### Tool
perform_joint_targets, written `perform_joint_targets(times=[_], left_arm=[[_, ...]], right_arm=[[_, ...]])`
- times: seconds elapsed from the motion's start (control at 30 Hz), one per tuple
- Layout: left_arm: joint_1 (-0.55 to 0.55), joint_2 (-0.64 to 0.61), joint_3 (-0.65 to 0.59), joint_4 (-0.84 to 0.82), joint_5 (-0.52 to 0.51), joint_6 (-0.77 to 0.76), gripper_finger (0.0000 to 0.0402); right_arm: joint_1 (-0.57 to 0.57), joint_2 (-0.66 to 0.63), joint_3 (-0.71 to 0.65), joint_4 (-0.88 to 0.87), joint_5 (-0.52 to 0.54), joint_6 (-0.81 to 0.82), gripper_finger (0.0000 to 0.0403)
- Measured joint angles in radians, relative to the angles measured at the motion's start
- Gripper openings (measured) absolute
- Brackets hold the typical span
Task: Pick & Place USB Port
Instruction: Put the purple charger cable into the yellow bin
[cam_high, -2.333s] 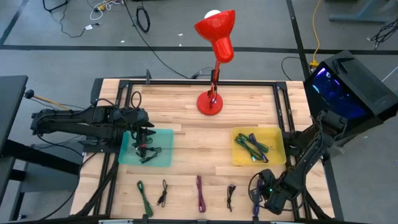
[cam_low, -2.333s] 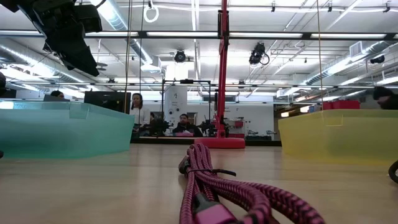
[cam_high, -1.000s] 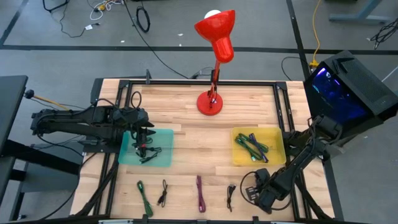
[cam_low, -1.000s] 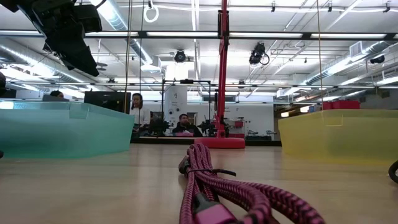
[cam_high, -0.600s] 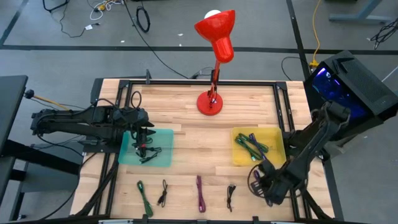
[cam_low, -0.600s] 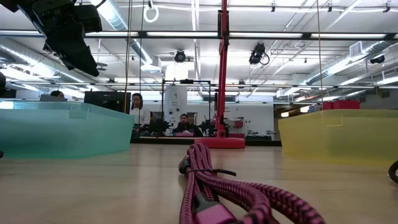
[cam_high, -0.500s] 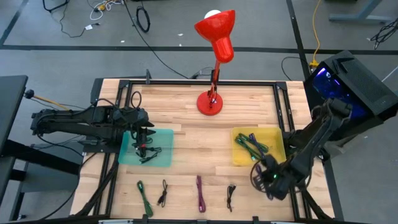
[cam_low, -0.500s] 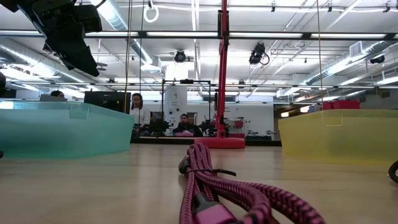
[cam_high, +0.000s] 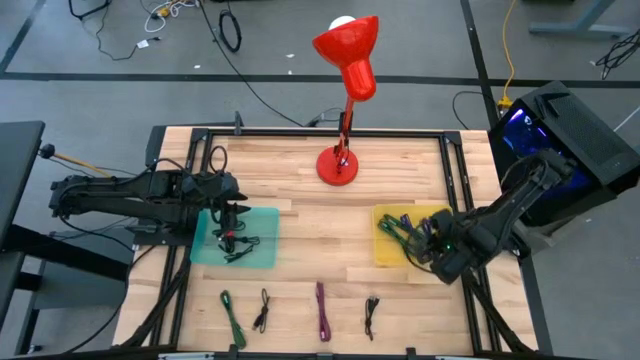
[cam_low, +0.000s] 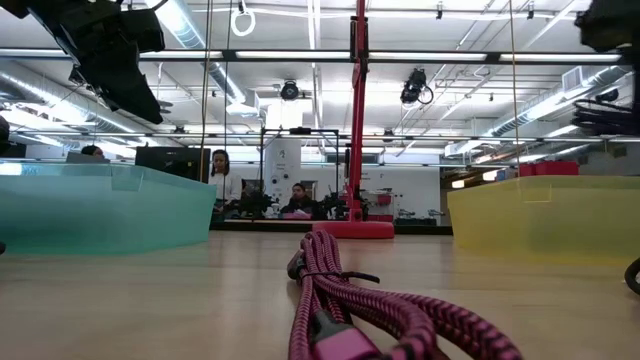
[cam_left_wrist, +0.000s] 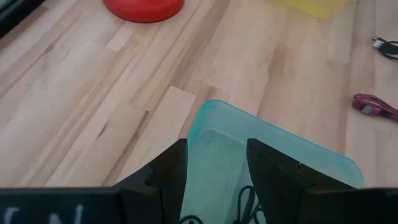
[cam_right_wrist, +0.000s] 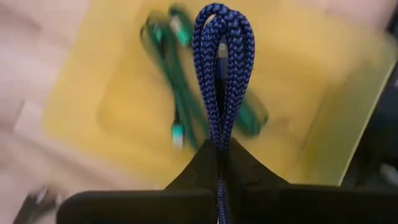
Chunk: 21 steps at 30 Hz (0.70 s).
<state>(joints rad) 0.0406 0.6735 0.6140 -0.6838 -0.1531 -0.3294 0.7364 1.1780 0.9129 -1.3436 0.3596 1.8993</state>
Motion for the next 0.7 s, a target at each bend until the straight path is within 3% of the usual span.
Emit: perform_joint_targets(times=[0.3, 0.47, 0.7], left_arm=[[0.0, 0.0, 0.0, 0.0, -0.008, 0.001, 0.0172], [0.0, 0.0, 0.0, 0.0, -0.008, 0.001, 0.0172], [0.0, 0.0, 0.0, 0.001, -0.008, 0.001, 0.0172]], right_arm=[[-0.18, 0.006, 0.001, -0.051, 0.08, -0.333, 0.0], [-0.23, 0.053, 0.001, -0.028, 0.063, -0.579, 0.0], [-0.253, 0.144, 0.001, 0.047, 0.026, -0.671, 0.0001]])
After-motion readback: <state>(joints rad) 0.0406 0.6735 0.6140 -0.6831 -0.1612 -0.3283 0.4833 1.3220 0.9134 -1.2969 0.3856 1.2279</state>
